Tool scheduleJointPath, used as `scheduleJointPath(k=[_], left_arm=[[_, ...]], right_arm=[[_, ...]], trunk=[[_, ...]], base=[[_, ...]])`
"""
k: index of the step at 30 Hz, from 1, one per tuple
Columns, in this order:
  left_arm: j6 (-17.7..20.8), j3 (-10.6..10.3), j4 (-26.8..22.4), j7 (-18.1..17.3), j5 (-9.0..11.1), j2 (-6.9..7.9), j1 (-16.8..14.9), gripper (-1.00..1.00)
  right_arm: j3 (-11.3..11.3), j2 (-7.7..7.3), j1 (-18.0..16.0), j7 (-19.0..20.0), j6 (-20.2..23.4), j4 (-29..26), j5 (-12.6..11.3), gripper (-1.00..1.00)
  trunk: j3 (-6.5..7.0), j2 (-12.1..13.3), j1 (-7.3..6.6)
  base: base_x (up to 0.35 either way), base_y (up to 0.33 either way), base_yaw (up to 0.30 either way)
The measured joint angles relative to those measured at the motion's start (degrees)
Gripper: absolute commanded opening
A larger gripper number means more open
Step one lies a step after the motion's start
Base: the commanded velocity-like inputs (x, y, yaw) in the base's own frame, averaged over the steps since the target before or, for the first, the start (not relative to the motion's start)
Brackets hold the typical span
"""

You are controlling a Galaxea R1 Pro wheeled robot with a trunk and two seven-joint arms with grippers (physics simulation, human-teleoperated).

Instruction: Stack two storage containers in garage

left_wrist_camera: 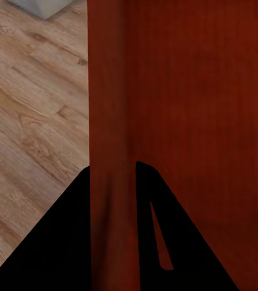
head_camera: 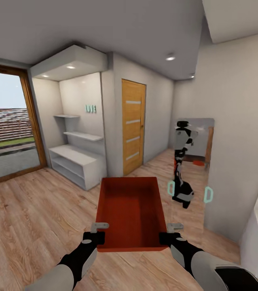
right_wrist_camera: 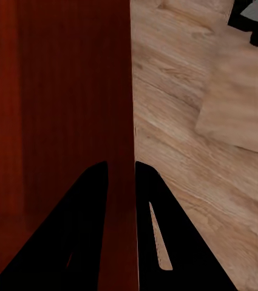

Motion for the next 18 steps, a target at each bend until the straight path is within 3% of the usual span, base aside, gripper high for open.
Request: scheduleJointPath(k=[18], left_arm=[[0.00,-0.01,0.00,0.04,0.00,-0.02,0.00,-1.00]], right_arm=[[0.01,-0.02,0.00,0.01,0.00,0.00,0.00,-1.00]], trunk=[[0.00,0.00,0.00]], base=[[0.322,0.000,0.267]])
